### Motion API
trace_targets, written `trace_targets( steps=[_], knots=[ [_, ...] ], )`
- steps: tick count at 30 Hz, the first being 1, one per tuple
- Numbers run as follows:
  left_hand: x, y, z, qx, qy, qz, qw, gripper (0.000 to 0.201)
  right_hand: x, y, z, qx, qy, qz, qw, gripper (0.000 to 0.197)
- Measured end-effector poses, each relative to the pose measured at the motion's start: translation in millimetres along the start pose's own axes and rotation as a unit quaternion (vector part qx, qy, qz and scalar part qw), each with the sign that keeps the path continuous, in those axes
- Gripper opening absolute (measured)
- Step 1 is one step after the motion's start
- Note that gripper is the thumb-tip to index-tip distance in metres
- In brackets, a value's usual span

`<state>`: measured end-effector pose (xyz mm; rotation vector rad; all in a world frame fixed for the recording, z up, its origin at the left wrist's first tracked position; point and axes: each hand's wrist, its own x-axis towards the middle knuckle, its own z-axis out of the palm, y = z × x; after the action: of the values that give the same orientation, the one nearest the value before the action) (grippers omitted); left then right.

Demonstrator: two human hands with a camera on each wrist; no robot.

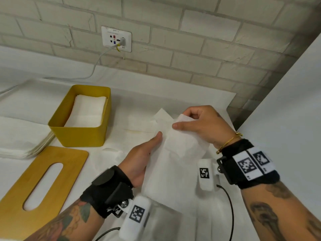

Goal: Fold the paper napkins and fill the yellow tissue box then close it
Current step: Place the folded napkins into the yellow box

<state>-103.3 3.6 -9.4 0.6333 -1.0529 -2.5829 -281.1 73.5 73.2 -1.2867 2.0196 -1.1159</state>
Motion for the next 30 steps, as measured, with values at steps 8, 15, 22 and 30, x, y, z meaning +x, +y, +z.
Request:
trace_targets(
  steps=[8,15,22,30],
  knots=[
    [3.4,-11.4,-13.6,0.048,0.02,0.009,0.999,0.042,-6.4,31.5,-2.1,0.074,0.032,0.091,0.993,0.036],
    [10.0,-13.8,-17.0,-0.004,0.051,-0.011,0.999,0.044,-34.0,70.3,13.8,0.264,0.049,0.143,0.953,0.036],
    [18.7,-4.2,-20.1,-0.034,0.087,0.035,0.995,0.037,-48.0,61.5,8.0,0.404,0.059,0.015,0.913,0.055],
    [22.9,7.4,-20.7,-0.001,0.044,0.097,0.994,0.039,-55.2,22.7,1.7,0.416,-0.004,-0.051,0.908,0.034]
  ],
)
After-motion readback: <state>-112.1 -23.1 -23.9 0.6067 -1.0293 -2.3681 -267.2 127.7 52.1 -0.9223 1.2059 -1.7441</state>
